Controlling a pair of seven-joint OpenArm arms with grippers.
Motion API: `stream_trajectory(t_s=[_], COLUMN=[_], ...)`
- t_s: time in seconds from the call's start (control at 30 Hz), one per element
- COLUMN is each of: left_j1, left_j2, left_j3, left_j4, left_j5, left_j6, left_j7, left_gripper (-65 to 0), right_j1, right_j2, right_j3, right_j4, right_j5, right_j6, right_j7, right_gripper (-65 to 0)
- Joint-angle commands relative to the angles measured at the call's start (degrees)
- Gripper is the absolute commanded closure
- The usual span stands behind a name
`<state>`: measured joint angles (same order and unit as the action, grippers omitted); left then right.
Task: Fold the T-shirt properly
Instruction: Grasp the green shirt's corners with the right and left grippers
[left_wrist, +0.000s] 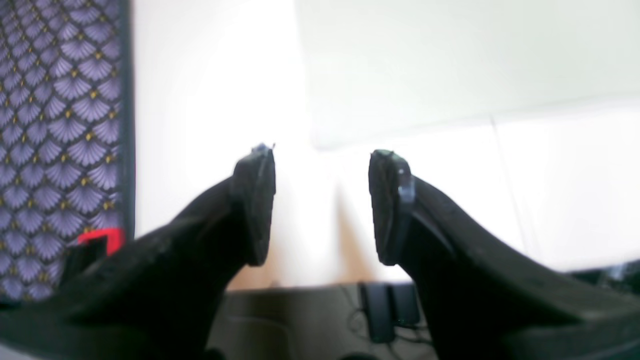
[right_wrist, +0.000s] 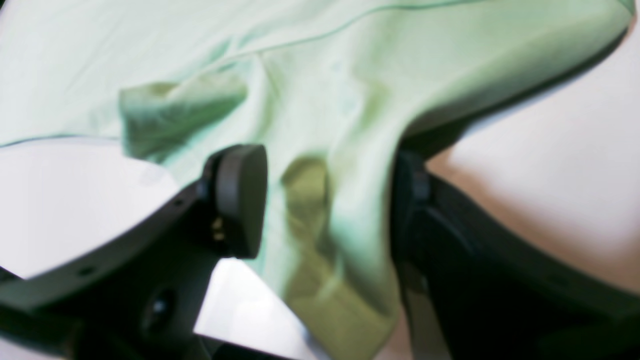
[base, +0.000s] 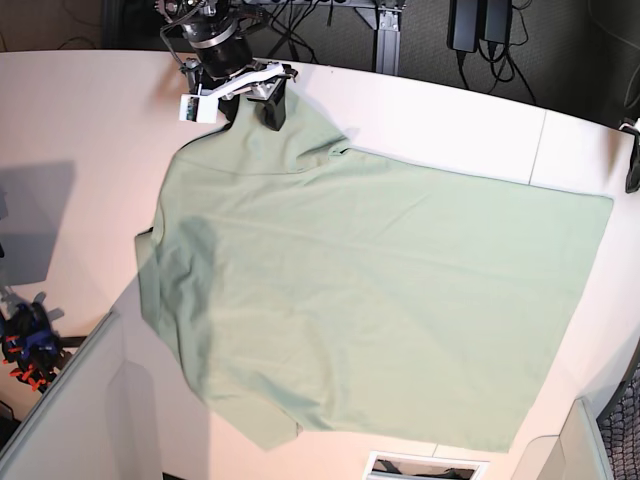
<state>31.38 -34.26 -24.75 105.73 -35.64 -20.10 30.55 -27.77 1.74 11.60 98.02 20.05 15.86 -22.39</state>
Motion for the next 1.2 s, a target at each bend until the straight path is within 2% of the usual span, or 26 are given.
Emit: stream_trajectory(t_s=[0.0, 0.23, 0.37, 0.57, 0.7, 0.8, 0.9, 1.17], left_j1=[-2.12, -16.57, -22.36, -23.91, -23.91, -23.89, -23.87, -23.78], left_j2=[-0.98, -1.07, -0.46, 0.42, 1.62, 1.49, 0.63, 1.40], left_j3=[0.13, 8.39, 11.52, 16.06, 14.82, 11.56, 11.37, 12.94], left_j4=[-1.95, -22.62, -29.73, -30.88, -30.88, -30.88, -30.88, -30.88], left_j5=[-0.44, -2.27, -3.06, -3.34, -3.34, -5.84, -10.10, -12.70], left_j6=[0.39, 0.17, 0.15, -0.50, -0.52, -2.99, -6.78, -7.67], left_j7=[-0.85, -1.44, -0.85, -0.24, 1.07, 3.06, 6.47, 7.06], left_gripper=[-33.3, -33.3, -33.3, -33.3, -33.3, -33.3, -33.3, -33.3], right_j1=[-0.48, -0.48, -0.55, -0.50, -0.57, -0.74, -0.85, -1.05], right_j2=[0.02, 0.00, 0.00, 0.02, 0.02, 0.17, 0.20, 0.17], right_j3=[-0.09, -0.09, -0.09, -0.09, -0.09, -0.09, -0.09, -0.09], right_j4=[0.09, 0.09, 0.09, 0.09, 0.09, 0.09, 0.09, 0.09], right_j5=[-0.79, -2.95, -3.23, -3.87, -4.79, -4.87, -4.85, -4.87], right_j6=[-0.46, -0.46, -0.46, -0.44, -0.46, -0.44, -0.46, -0.44], right_j7=[-2.64, -1.77, -1.70, -1.81, -1.84, -1.84, -1.84, -1.81], right_gripper=[-35.8, -35.8, -35.8, -35.8, -35.8, -35.8, -35.8, -35.8])
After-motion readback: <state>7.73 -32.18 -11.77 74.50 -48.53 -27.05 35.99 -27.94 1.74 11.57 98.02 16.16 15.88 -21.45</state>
